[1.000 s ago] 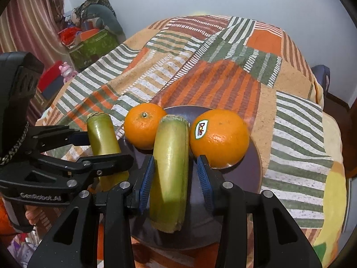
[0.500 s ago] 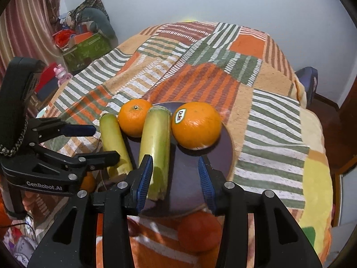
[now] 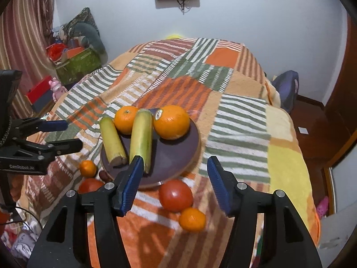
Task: Organize fruits
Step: 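Withdraw both tools and move them toward the red tomatoes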
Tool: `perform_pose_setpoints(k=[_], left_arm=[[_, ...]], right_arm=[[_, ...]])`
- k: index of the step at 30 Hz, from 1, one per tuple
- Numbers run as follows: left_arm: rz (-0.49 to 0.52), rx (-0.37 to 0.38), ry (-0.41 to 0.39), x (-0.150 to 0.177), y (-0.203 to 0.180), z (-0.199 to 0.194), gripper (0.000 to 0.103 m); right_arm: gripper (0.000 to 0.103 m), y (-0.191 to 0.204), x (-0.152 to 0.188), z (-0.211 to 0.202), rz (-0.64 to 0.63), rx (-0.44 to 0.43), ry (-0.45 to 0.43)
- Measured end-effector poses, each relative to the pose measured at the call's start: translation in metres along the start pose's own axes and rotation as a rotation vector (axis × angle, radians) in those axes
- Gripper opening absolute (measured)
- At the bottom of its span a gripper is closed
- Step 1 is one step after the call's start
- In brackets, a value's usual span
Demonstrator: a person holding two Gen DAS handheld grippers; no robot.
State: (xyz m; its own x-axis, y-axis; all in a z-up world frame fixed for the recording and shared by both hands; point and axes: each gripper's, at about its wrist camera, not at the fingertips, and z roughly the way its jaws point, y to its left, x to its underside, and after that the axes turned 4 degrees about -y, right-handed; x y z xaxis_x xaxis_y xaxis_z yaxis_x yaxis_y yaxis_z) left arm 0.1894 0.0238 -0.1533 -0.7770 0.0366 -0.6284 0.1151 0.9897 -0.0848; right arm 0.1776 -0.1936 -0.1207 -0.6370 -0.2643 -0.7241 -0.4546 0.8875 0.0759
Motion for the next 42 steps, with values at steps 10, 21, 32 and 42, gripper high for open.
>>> perform_pose_setpoints(k=[10,21,32,42], left_arm=[[-0.006,0.010,0.057,0.034,-0.021,-0.002,0.079],[-0.023,0.020,0.140,0.058,-0.035,0.028,0.079],[-0.025,0.040,0.183,0.063,-0.041,0.045,0.052],[-0.027,0.043,0.171,0.062,-0.040,0.040,0.049]], right_arm=[[0.058,-0.017,0.039,-0.011,0.064,-0.001,0.048],[0.058,-0.014,0.049,0.003,0.067,-0.047,0.071],[0.058,-0.009,0.046,0.035,0.039,-0.090,0.100],[0.048,-0.009,0.050,0.049,0.019,-0.083,0.128]])
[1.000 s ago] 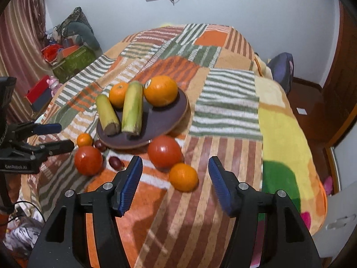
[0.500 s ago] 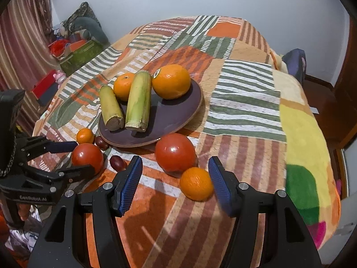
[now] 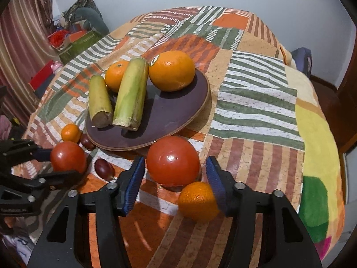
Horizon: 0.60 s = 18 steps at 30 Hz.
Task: Organize fruits
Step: 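Withdraw both tools and move them toward the red tomatoes, then close left tool on the large red tomato while right tool grasps the other tomato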
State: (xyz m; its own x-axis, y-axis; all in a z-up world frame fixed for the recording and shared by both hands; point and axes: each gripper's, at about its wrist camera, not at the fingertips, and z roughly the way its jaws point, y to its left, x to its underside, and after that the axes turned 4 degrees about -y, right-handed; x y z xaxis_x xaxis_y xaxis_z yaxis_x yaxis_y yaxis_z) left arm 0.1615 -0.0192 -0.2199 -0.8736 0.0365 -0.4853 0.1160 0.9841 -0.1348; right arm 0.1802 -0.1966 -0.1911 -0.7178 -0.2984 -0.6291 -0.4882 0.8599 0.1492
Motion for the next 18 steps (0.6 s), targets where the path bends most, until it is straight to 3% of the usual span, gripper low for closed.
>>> perform_pose_setpoints(k=[8,18], left_arm=[[0.000,-0.006,-0.060,-0.013,0.007,-0.022,0.048],[0.026,-0.020,-0.161,-0.046,0.009,-0.046,0.048]], right_arm=[[0.043,0.002,-0.004,-0.004,-0.004,0.008,-0.003],[0.043,0.000,-0.025,-0.030,0.004,0.018,-0.095]])
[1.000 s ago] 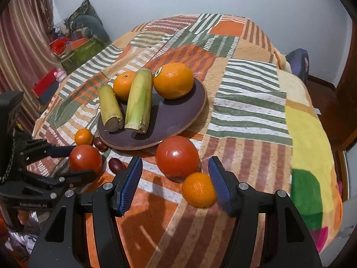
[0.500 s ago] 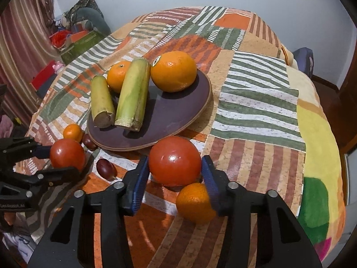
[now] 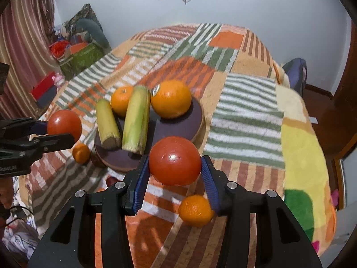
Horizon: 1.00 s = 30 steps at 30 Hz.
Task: Organize fruits
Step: 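Close left tool on the large red tomato while right tool grasps the other tomato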
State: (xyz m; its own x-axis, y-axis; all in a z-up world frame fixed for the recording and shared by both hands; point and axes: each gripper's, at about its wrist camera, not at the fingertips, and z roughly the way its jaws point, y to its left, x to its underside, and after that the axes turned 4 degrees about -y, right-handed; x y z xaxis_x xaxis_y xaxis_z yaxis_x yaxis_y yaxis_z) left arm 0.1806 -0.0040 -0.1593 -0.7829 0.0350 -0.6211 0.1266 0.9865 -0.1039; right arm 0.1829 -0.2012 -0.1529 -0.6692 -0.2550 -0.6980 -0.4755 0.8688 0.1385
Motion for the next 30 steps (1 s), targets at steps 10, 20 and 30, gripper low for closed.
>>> perform_pose_setpoints(k=[10,20,30], left_arm=[[0.022,0.002,-0.057,-0.032,0.004,0.003,0.048],[0.017,-0.013,-0.046,-0.047,0.013,0.029,0.048],[-0.008,-0.016,-0.012,-0.053,0.026,0.056,0.048]], right_arm=[[0.043,0.005,-0.026,-0.001,-0.004,-0.012,-0.071],[0.043,0.012,-0.039,0.026,0.000,-0.037,-0.063],[0.043,0.012,-0.035,0.053,0.015,-0.053,-0.012]])
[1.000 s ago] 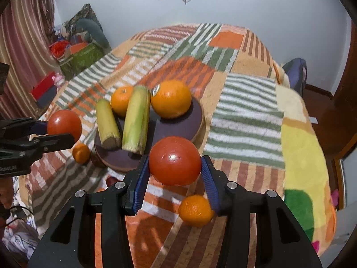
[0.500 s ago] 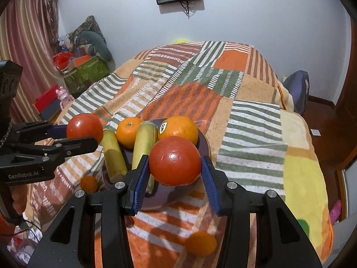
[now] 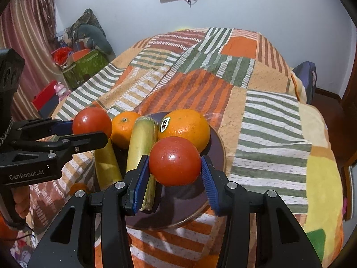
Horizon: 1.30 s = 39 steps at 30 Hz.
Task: Organize fruits
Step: 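Close left tool on the large red tomato while right tool grasps the other tomato, then carry both tomatoes onto the purple plate and open both tools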
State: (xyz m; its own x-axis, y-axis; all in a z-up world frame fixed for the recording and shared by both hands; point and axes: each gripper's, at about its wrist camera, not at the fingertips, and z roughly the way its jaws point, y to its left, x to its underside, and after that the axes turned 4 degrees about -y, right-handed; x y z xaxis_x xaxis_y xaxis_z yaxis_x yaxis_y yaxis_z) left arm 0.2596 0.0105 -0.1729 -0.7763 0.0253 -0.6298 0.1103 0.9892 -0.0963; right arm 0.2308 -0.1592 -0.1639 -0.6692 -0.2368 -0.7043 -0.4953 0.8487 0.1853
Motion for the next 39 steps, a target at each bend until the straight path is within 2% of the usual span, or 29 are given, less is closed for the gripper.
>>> perform_pose_setpoints(k=[11,24,30,34,39], left_arm=[[0.003,0.013,0.039,0.002,-0.001,0.020,0.048],[0.035,-0.012,-0.009,0.001,-0.008,0.005,0.055],[0.031,-0.021,-0.030,0.001,-0.005,-0.011,0.057],[0.026,-0.034,-0.058,0.001,-0.002,-0.029,0.061],[0.028,-0.047,-0.092,0.003,0.000,-0.051,0.062]], right_arm=[[0.043,-0.001,0.006,0.013,0.004,-0.011,0.037],[0.044,-0.006,0.010,0.016,0.035,-0.004,0.085],[0.044,-0.003,0.011,0.007,0.028,-0.002,0.071],[0.054,-0.001,0.006,-0.008,0.022,0.015,0.026],[0.054,0.001,0.000,-0.029,0.007,0.040,-0.018]])
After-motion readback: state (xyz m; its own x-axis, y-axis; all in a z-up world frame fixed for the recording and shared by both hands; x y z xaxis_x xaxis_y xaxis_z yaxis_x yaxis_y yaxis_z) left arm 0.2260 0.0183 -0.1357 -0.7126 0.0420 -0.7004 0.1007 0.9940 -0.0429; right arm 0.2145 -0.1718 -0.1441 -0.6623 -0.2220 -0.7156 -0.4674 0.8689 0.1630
